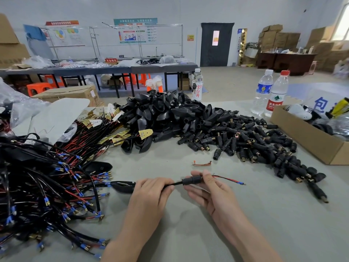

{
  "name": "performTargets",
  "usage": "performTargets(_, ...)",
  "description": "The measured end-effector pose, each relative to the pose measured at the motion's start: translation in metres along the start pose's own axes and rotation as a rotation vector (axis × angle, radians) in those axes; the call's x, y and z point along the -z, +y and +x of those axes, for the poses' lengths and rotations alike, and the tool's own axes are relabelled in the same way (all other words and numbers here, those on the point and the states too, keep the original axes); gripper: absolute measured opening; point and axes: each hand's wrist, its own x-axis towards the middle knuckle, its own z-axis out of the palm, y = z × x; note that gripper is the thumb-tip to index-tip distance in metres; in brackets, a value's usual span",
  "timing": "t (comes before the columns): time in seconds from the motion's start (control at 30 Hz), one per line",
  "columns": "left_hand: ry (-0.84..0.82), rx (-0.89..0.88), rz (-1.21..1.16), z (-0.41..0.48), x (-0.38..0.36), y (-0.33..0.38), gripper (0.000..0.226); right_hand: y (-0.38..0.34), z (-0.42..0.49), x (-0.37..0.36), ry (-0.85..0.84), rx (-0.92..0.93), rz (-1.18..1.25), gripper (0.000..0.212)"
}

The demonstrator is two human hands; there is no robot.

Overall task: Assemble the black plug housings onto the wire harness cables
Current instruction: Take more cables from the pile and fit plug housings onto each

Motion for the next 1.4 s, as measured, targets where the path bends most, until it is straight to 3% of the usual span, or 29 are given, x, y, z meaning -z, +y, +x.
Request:
performTargets(0.5, -0.004, -0.05, -0.011, 0.0019, 0.0002, 0.0052, 0.021, 0.0053, 0.0014, -0.0021, -0.008, 0.045, -0.146, 0.05)
performTargets(0.7, -0.114, -0.006, 0.022, -0.0001, -0.0005, 0.004, 0.031, 0.0019, 0.0009, 0.0001, 0.027, 0.074, -0.124, 0.043)
performTargets(0.97, -0.081, -0.069, 0.228, 0.0023, 0.0051, -0.0023, 0.032, 0.0013, -0.0002, -0.0015, 0.053, 0.076, -0.126, 0.042)
performTargets(1.4, -0.067, -0.062, 0.148, 0.003, -0.0008, -0.0012, 0.033, 0.0015, -0.0046, -0.0066, 0.106, 0.213, -0.314, 0.036)
